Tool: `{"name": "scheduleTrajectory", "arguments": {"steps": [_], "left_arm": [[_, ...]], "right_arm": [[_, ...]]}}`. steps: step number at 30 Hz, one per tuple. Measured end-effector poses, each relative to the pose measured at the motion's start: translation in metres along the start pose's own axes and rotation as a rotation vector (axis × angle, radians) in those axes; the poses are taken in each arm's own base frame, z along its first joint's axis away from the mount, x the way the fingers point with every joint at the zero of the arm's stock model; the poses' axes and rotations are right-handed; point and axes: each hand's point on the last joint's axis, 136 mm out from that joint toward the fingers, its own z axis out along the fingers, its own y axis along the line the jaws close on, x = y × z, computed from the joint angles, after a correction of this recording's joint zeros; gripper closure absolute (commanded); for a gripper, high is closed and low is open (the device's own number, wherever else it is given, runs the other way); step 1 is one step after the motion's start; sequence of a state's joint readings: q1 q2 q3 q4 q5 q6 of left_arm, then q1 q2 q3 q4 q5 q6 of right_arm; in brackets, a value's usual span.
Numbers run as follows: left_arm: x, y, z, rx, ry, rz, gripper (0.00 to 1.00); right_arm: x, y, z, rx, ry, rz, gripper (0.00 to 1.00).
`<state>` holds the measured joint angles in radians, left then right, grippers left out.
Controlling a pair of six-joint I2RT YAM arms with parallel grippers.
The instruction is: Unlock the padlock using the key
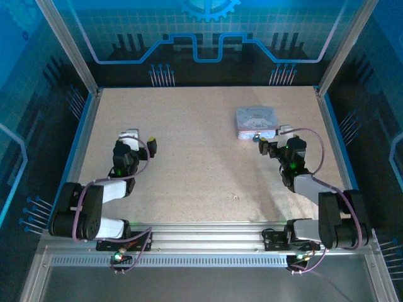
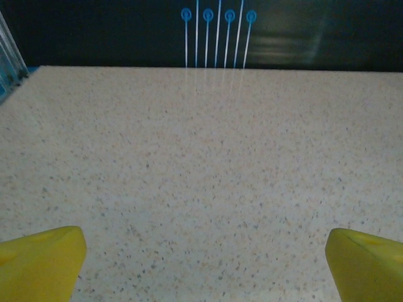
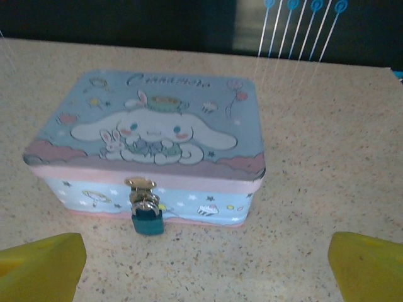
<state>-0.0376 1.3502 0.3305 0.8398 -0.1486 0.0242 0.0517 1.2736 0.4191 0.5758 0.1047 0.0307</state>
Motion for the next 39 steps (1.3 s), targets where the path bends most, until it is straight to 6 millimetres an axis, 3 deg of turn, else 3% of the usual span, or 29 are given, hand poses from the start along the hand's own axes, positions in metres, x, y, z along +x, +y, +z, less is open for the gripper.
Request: {"name": "scheduleTrajectory", "arguments": {"steps": [9,14,22,32,39], "left_arm": [[-0.071,0.002,-0.004,-0.05,0.009,-0.198,0.01],[-0.082,-0.015,0.0,-0.024,0.097,-0.339,0.01],[-0.064,-0.103,0.029,0.136,0.353,-0.37,0.01],[-0.05,-0.238,0.071,0.417,0.551,-0.397,0.01],[-0.044,-0.302,0.096,0.555,0.619,-0.441,0.01]], "right_arm": [[-0.016,-0.021,-0.011,-0.014,0.083,0.172,0.0],[-0.025,-0.024,-0.013,-0.059,0.123,0.244,0.0],[-0.022,-0.023,0.002,-0.126,0.19,0.368,0.0],[-0.026,-0.033,0.038,-0.138,0.227,0.512,0.0],[-0.022,-0.035,0.067,-0.167,0.266,0.57,0.0]]}}
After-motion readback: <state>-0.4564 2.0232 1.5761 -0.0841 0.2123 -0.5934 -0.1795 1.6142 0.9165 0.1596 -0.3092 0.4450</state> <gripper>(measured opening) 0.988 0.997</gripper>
